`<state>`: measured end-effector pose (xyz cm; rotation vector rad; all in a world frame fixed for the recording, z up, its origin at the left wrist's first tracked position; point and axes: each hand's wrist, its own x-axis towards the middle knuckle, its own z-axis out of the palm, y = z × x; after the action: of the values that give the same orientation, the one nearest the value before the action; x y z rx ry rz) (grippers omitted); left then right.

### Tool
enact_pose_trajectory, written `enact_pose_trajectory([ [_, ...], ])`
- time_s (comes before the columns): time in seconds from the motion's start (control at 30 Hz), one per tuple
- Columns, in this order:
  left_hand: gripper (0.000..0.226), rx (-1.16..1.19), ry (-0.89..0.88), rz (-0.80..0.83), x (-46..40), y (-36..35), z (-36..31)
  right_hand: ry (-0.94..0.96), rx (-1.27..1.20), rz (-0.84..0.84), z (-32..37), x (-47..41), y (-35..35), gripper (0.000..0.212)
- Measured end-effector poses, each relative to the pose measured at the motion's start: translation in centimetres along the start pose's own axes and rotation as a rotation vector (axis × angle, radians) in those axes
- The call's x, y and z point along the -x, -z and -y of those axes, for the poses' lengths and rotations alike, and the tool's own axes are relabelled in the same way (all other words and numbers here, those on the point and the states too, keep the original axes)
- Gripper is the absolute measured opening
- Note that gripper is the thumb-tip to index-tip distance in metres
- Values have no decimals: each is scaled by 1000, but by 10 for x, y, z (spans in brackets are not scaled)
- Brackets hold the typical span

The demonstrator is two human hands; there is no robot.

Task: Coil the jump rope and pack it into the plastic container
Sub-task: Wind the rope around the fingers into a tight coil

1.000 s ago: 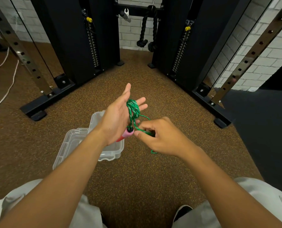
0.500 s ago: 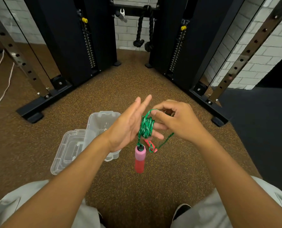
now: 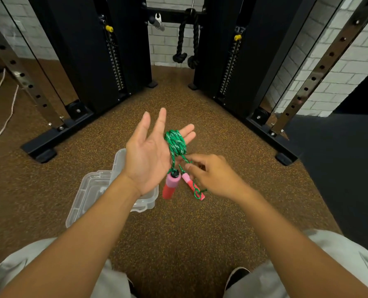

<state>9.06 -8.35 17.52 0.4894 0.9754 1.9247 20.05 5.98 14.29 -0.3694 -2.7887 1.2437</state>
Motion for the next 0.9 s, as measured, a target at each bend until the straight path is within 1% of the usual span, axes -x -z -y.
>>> enact_pose_trajectory([
  [0.13,64,-75,-10,-62,-1,4,3,3,67,43,4,-1,-2,14],
  [0.27,61,-171,-81,-130,-3,8,3,-21,2,41,8,3,1,6],
  [0.37,60,-243,-120,-171,-4,8,2,19,52,-12,14,5,5,16],
  [0.43,59,-405,-103,-185,-6,5,3,74,121,-67,19,6,10,19],
  [0.5,61,-533,-26,-176,-6,0,8,111,190,-104,22,7,15,20],
  [0.53,63,-609,14,-142,-5,2,13,117,206,-116,23,7,17,20],
  [0.6,64,-787,46,-10,1,4,23,119,225,-153,22,6,20,28],
  [0.63,66,-839,47,25,3,5,26,110,208,-165,22,7,22,29],
  [0.7,72,-806,104,52,-2,7,31,80,88,-159,22,8,26,23],
  [0.77,70,-667,159,73,-1,-3,28,42,-74,-147,20,8,33,12],
  [0.83,69,-633,198,91,2,-7,23,31,-193,-122,16,8,41,3],
  [0.9,75,-591,205,97,3,-6,20,53,-242,-91,12,7,46,7],
])
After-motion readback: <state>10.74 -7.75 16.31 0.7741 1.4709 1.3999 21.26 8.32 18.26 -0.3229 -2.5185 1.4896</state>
